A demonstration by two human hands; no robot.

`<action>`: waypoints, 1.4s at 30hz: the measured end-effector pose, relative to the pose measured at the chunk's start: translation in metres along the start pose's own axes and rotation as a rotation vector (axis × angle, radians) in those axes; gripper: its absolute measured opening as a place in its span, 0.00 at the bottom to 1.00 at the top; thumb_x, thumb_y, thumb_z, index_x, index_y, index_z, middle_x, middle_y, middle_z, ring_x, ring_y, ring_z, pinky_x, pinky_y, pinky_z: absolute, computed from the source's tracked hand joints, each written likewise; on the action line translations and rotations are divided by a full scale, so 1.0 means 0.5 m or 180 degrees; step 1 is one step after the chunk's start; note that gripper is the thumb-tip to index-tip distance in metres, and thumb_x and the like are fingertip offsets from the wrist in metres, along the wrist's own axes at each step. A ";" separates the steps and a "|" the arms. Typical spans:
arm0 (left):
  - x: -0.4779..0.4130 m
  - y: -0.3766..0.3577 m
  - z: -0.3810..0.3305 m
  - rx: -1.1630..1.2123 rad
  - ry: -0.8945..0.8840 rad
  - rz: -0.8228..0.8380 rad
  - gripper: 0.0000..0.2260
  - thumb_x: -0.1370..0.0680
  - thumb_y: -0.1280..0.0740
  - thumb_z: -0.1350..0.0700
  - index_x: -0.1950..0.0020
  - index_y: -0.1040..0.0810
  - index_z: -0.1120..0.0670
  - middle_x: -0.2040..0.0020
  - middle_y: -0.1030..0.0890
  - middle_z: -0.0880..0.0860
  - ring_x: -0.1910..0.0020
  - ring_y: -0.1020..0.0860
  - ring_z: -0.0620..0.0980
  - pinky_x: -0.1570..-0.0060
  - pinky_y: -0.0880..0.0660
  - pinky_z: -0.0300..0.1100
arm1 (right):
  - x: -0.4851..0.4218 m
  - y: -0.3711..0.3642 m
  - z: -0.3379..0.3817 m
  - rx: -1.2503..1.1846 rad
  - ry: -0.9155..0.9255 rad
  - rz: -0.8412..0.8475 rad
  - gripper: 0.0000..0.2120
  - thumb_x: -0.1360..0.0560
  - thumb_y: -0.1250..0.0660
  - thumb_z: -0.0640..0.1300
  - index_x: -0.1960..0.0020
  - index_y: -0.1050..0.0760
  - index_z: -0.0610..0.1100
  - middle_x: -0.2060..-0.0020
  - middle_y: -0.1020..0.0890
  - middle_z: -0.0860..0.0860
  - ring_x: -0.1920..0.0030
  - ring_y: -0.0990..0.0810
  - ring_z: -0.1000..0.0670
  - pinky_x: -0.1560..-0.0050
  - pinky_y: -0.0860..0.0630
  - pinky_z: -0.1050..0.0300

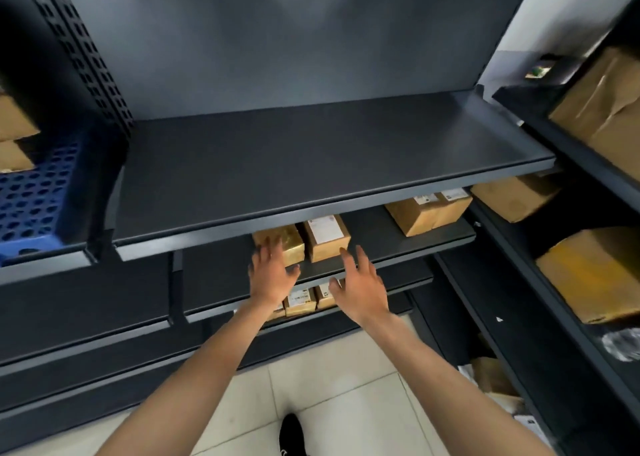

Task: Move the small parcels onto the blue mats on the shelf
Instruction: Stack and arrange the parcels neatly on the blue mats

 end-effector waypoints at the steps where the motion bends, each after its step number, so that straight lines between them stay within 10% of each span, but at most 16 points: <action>1: -0.026 -0.009 -0.001 -0.0085 0.0048 -0.0015 0.35 0.24 0.32 0.43 0.23 0.44 0.51 0.23 0.41 0.57 0.25 0.42 0.62 0.31 0.38 0.66 | -0.026 -0.004 -0.005 0.0014 -0.0015 0.0009 0.33 0.24 0.36 0.57 0.24 0.47 0.52 0.22 0.46 0.44 0.25 0.43 0.39 0.33 0.32 0.38; 7: -0.137 -0.069 0.012 -0.0291 0.0583 -0.0017 0.26 0.25 0.37 0.35 0.32 0.29 0.46 0.29 0.31 0.55 0.28 0.38 0.62 0.32 0.43 0.69 | -0.169 -0.047 -0.016 -0.0070 -0.0081 0.0133 0.38 0.26 0.35 0.59 0.24 0.51 0.51 0.22 0.49 0.43 0.23 0.47 0.39 0.29 0.36 0.37; 14: -0.167 -0.097 0.019 0.0285 0.1239 -0.0306 0.10 0.27 0.38 0.38 0.56 0.27 0.44 0.62 0.23 0.43 0.52 0.26 0.49 0.50 0.40 0.50 | -0.285 -0.106 0.001 0.0065 0.0137 0.0382 0.34 0.28 0.39 0.68 0.28 0.36 0.50 0.30 0.30 0.48 0.27 0.38 0.41 0.27 0.43 0.37; 22: -0.156 -0.080 0.029 0.0510 0.1499 -0.0439 0.10 0.34 0.34 0.39 0.59 0.27 0.42 0.62 0.23 0.41 0.50 0.23 0.49 0.46 0.30 0.50 | -0.320 -0.099 0.004 -0.0645 0.0118 0.0552 0.10 0.28 0.29 0.56 0.60 0.23 0.50 0.63 0.19 0.56 0.56 0.21 0.53 0.51 0.21 0.51; 26: -0.103 -0.055 0.048 0.0235 0.1610 -0.0252 0.33 0.37 0.35 0.35 0.34 0.32 0.44 0.39 0.27 0.51 0.36 0.33 0.58 0.40 0.33 0.58 | -0.300 -0.087 0.024 -0.0256 0.0456 0.0580 0.18 0.33 0.28 0.59 0.70 0.32 0.52 0.64 0.18 0.54 0.56 0.19 0.48 0.54 0.20 0.48; 32: 0.044 0.049 0.115 0.0268 0.1986 -0.0684 0.42 0.38 0.36 0.32 0.26 0.44 0.42 0.22 0.48 0.54 0.26 0.45 0.62 0.33 0.38 0.64 | -0.212 -0.091 0.152 0.0044 0.1233 0.0465 0.36 0.36 0.30 0.65 0.33 0.31 0.51 0.40 0.23 0.44 0.39 0.26 0.40 0.46 0.23 0.44; 42: 0.480 0.226 0.377 0.0240 0.3013 -0.1422 0.38 0.30 0.37 0.31 0.25 0.44 0.43 0.20 0.54 0.55 0.24 0.48 0.61 0.31 0.39 0.62 | 0.096 -0.187 0.498 0.0390 0.2404 0.1112 0.41 0.31 0.37 0.68 0.23 0.46 0.55 0.22 0.52 0.44 0.29 0.45 0.39 0.36 0.32 0.43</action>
Point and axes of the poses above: each hand's wrist, its own x-axis away from the middle knuckle, its own y-axis out of the back of the hand, z = x × y, the point moved 8 cm from there along -x, towards the middle knuckle
